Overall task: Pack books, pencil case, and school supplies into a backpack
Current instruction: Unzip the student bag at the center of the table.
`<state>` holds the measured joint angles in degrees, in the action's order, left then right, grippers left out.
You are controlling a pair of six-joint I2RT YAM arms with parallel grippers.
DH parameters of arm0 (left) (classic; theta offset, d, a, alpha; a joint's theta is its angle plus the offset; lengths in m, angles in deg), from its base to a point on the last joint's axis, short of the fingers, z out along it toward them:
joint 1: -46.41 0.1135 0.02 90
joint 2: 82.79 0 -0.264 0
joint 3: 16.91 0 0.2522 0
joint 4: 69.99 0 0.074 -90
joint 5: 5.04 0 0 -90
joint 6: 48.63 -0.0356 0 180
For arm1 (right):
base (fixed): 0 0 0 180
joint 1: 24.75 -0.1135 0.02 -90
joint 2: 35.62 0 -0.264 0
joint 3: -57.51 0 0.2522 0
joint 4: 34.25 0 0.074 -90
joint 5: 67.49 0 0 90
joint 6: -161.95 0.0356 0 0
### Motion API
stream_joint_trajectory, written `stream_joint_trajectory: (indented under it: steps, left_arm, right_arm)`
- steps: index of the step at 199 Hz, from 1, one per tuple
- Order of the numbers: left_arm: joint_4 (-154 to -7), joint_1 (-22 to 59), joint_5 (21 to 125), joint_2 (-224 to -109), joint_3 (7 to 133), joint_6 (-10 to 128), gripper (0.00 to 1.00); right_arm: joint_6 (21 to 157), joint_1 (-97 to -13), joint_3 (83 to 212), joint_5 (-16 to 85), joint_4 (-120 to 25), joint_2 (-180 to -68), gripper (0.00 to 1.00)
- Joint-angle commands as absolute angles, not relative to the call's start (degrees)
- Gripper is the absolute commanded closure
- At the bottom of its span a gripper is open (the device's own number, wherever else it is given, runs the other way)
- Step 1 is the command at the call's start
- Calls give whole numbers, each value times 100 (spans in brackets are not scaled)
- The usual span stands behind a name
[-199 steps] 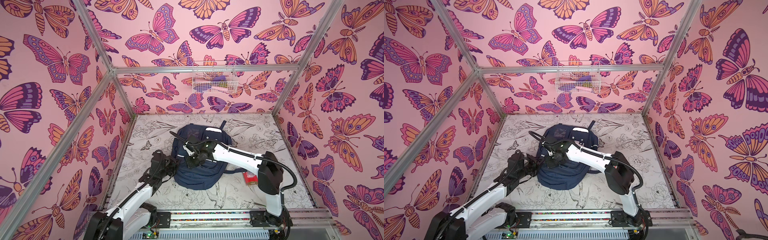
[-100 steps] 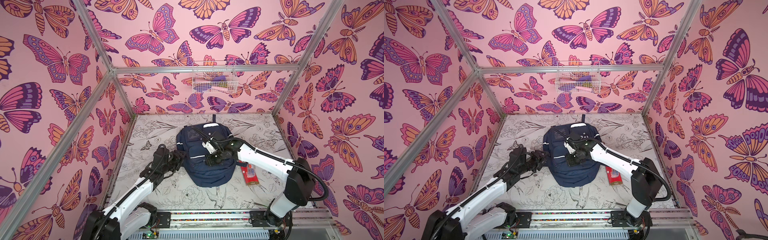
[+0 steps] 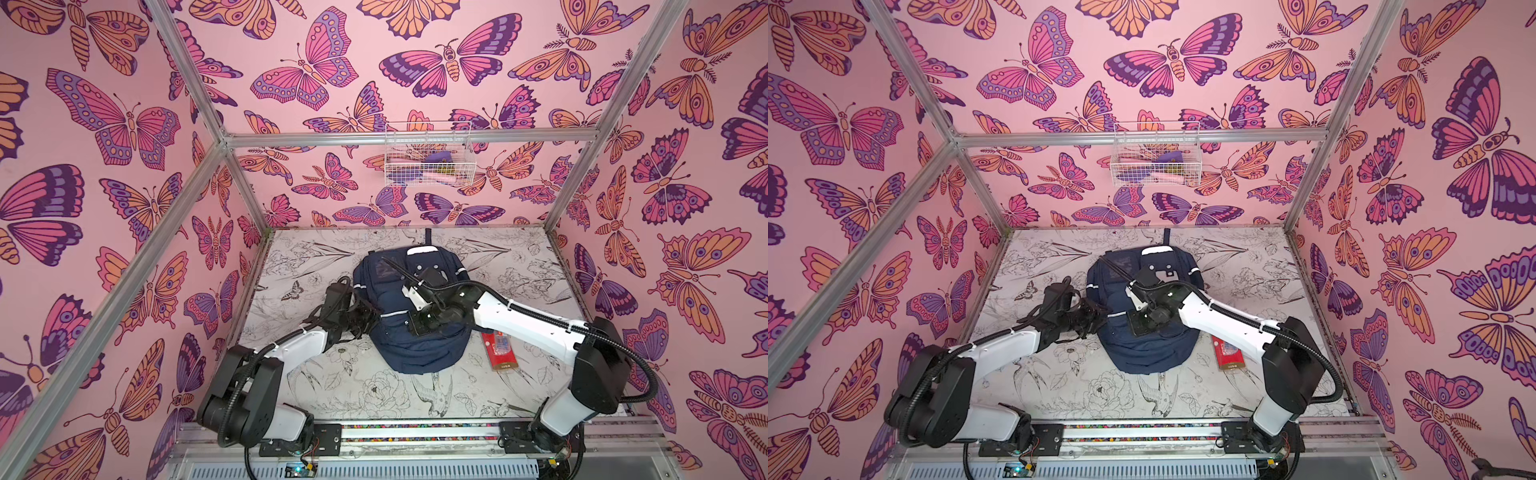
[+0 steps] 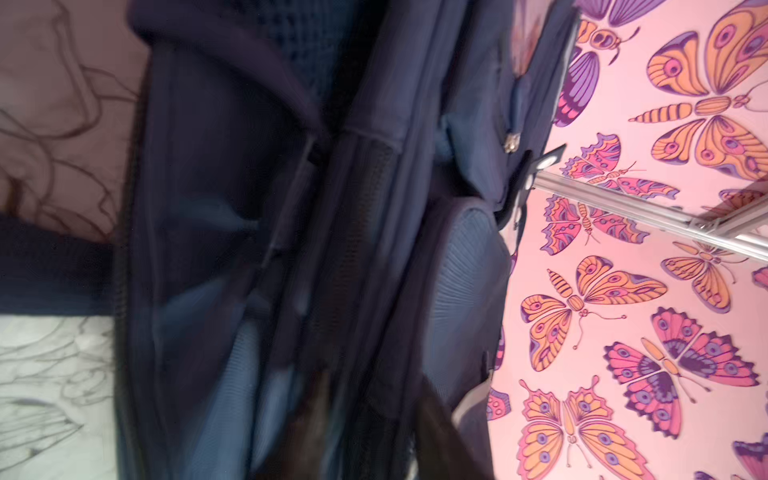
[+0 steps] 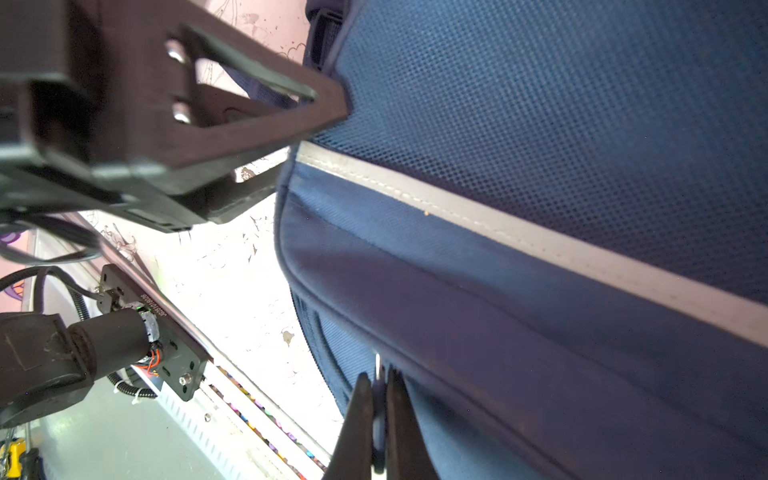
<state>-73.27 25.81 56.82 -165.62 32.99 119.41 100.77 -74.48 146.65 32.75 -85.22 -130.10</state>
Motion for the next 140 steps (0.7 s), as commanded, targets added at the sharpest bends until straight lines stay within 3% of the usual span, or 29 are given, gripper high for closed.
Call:
stream_joint_trajectory:
  steps: [1, 9, 63, 131, 140]
  left_arm:
    - [-6025, 2567, 5234, -16819, 3303, 12284, 93]
    - [-5811, 2567, 5186, -16856, 3273, 12391, 100]
    - [-5827, 2429, 5493, -16191, 3028, 12574, 100]
    - [-5916, 2161, 5832, -15728, 2551, 12649, 100]
    - [-5920, 2164, 5845, -15655, 2489, 12621, 100]
  right_arm:
    - [10198, -7573, 14663, 3110, -8431, -12919, 100]
    - [10218, -7622, 14685, 3060, -8458, -12954, 100]
    - [10387, -8129, 15527, 2831, -8458, -13734, 100]
    - [10595, -8179, 17067, 3104, -8220, -14838, 100]
    - [10635, -8179, 17019, 3080, -8195, -14812, 94]
